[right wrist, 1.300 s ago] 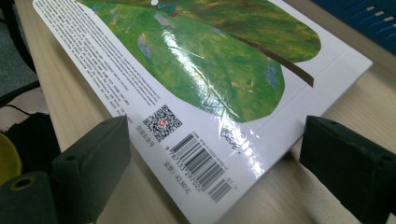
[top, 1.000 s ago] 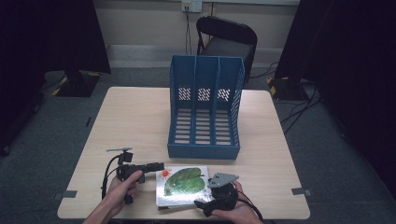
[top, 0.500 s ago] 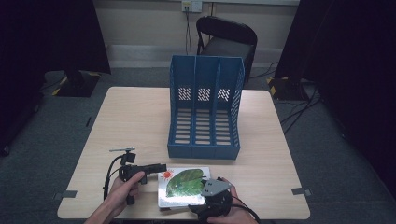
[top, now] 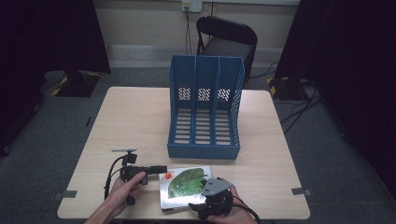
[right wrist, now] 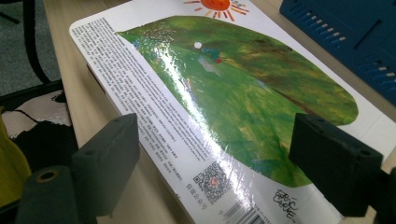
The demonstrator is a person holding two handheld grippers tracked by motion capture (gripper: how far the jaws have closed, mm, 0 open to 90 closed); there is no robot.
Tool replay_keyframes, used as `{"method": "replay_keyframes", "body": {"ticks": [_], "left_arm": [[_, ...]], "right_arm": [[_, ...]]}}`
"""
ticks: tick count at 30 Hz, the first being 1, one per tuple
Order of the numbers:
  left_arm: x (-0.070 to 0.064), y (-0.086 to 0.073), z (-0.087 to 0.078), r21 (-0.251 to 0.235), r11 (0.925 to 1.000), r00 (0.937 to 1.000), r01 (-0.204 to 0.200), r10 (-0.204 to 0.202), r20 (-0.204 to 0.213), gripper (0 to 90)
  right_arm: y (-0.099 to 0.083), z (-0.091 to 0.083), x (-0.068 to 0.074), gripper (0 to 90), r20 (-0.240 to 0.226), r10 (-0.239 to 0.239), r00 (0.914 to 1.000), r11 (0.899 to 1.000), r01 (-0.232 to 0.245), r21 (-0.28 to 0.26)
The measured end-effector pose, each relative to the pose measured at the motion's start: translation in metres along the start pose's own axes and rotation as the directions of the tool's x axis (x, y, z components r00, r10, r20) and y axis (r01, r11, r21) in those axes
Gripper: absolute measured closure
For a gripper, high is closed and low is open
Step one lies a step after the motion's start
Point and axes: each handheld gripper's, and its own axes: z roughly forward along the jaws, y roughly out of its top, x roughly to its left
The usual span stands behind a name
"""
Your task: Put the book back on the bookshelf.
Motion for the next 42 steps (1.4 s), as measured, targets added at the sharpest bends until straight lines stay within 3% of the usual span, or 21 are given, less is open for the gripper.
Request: {"method": "replay_keyframes", "body": {"ticks": [3, 7, 9, 14, 19, 21, 26, 31, 33, 37, 39, 42], "left_arm": [[0.000, 0.000, 0.000, 0.007, 0.9999, 0.9999, -0.012, 0.012, -0.004, 35.9], [-0.001, -0.001, 0.002, 0.002, 1.0000, 0.9999, -0.009, 0.009, -0.012, 35.8], [0.000, -0.001, 0.002, 0.009, 0.9996, 0.9996, -0.025, 0.025, -0.010, 35.9], [-0.003, 0.000, 0.004, 0.012, 0.9995, 0.9996, -0.030, 0.030, 0.002, 36.9], [-0.005, 0.000, 0.006, 0.012, 0.9995, 0.9995, -0.030, 0.030, -0.004, 35.6], [-0.003, 0.001, 0.004, -0.009, 0.9999, 0.9998, -0.012, 0.012, 0.017, 36.9], [-0.006, 0.002, 0.000, -0.029, 0.9988, 0.9984, -0.040, 0.041, 0.039, 37.6], [-0.011, 0.002, -0.002, -0.027, 0.9975, 0.9971, -0.066, 0.067, 0.037, 37.5], [-0.012, 0.001, 0.001, -0.007, 0.9976, 0.9956, -0.069, 0.069, 0.064, 38.8], [-0.017, -0.002, 0.004, 0.011, 0.9948, 0.9945, -0.101, 0.101, 0.026, 37.1], [-0.017, -0.002, 0.004, 0.027, 0.9940, 0.9943, -0.106, 0.106, 0.014, 37.1], [-0.015, -0.004, 0.004, 0.023, 0.9967, 0.9969, -0.078, 0.078, 0.012, 37.0]], "right_arm": [[0.000, -0.004, -0.002, 14.7, -0.008, 0.026, 0.9996, 1.000, -0.026, -0.009], [-0.005, -0.019, -0.016, 12.5, -0.017, 0.097, 0.9951, 0.995, -0.097, 0.022], [-0.012, -0.027, -0.021, 13.7, -0.007, 0.078, 0.9969, 0.994, -0.078, 0.071], [-0.030, -0.027, -0.025, 13.7, -0.009, 0.098, 0.9951, 0.983, -0.096, 0.159], [-0.025, -0.016, -0.022, 7.0, 0.016, 0.080, 0.9967, 0.984, -0.081, 0.157], [-0.024, -0.014, -0.020, 7.7, 0.035, 0.085, 0.9958, 0.985, -0.089, 0.149], [-0.023, -0.011, -0.018, 7.6, 0.061, 0.106, 0.9925, 0.984, -0.113, 0.139], [-0.022, -0.012, -0.019, 8.5, 0.060, 0.125, 0.9904, 0.982, -0.132, 0.136], [-0.022, -0.013, -0.020, 12.5, 0.054, 0.141, 0.9885, 0.981, -0.147, 0.128], [-0.022, -0.014, -0.023, 16.0, 0.048, 0.175, 0.9834, 0.977, -0.180, 0.118], [-0.021, -0.015, -0.022, 16.5, 0.056, 0.170, 0.9839, 0.977, -0.175, 0.119], [-0.021, -0.015, -0.022, 17.2, 0.057, 0.175, 0.9829, 0.976, -0.180, 0.119]]}}
